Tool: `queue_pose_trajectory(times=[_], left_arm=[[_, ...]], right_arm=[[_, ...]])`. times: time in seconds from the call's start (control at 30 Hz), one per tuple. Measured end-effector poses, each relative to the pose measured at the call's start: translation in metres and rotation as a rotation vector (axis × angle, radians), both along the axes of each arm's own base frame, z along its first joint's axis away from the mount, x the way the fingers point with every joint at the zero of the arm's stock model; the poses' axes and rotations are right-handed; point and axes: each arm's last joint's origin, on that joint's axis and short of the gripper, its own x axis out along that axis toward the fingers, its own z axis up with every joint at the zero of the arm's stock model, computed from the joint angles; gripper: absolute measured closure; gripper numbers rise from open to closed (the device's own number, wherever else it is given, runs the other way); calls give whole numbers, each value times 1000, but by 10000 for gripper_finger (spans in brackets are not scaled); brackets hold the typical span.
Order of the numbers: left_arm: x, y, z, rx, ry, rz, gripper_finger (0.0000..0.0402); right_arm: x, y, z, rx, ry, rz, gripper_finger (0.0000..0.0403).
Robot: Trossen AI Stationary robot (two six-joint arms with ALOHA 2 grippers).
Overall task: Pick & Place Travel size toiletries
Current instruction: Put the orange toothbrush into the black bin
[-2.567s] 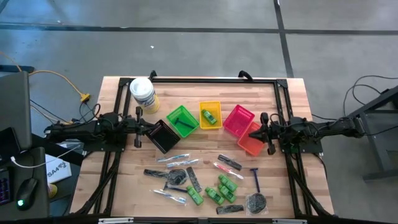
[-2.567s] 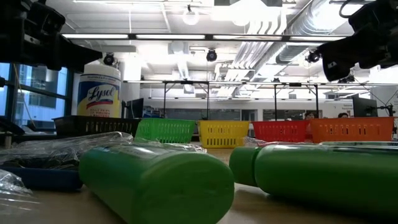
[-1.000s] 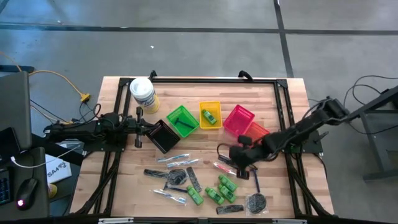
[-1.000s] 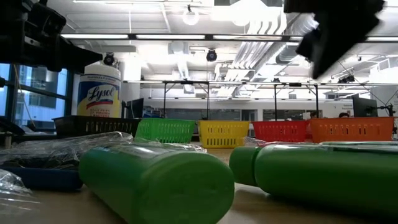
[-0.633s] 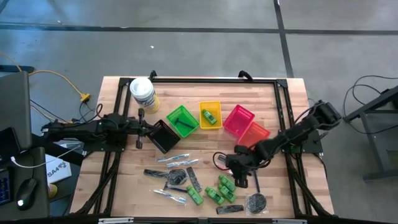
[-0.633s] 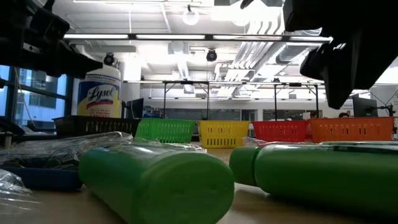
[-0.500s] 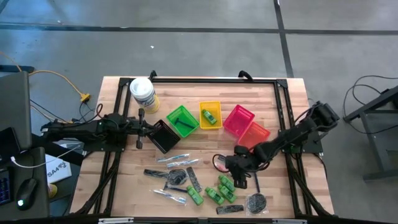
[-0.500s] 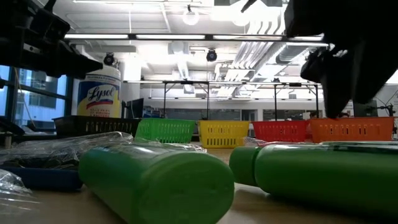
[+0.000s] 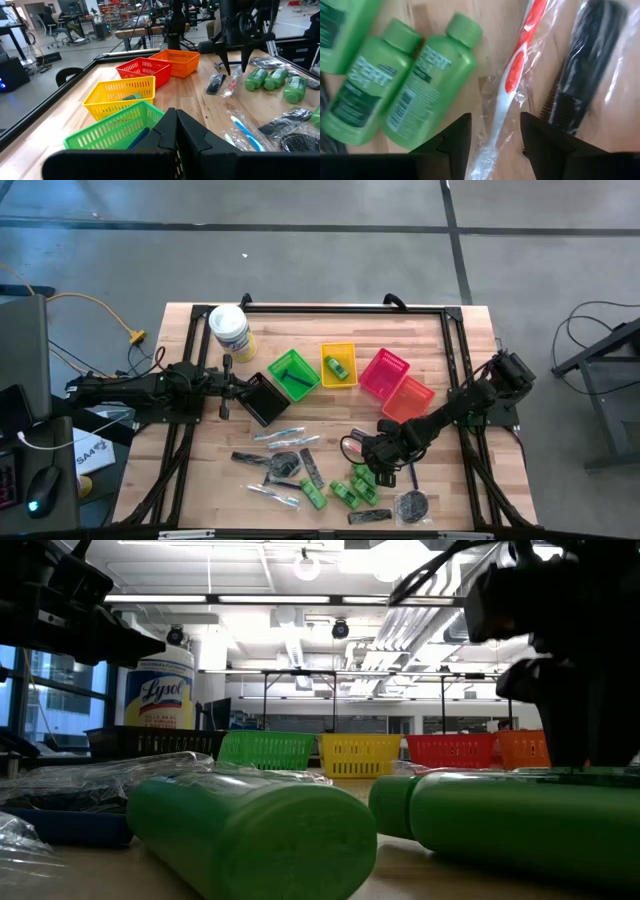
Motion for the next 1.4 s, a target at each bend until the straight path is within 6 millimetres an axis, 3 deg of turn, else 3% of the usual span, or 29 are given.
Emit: queue_pose_trajectory(times=[0.17, 0.47, 0.57, 0.7, 0.8, 1.0, 1.4], left_arm=[[0, 0, 0, 0, 0, 0, 401], [0, 0, 0, -1, 0, 1, 401], [0, 0, 0, -1, 0, 0, 401], [0, 0, 0, -3, -1, 1, 401], [0, 0, 0, -3, -1, 0, 401], [0, 0, 0, -3, -1, 1, 401], [0, 0, 0, -2, 0, 0, 402]], right_arm=[[1, 1, -13, 1, 49, 5, 255], [2, 1, -13, -11, 43, 1, 267], [2, 1, -13, -12, 33, -1, 300], [3, 2, -11, 3, 28, 3, 376], [2, 1, -9, 17, 31, 12, 389], [1, -3, 11, 2, -53, 2, 387], [-18, -23, 85, -53, -389, 106, 394]])
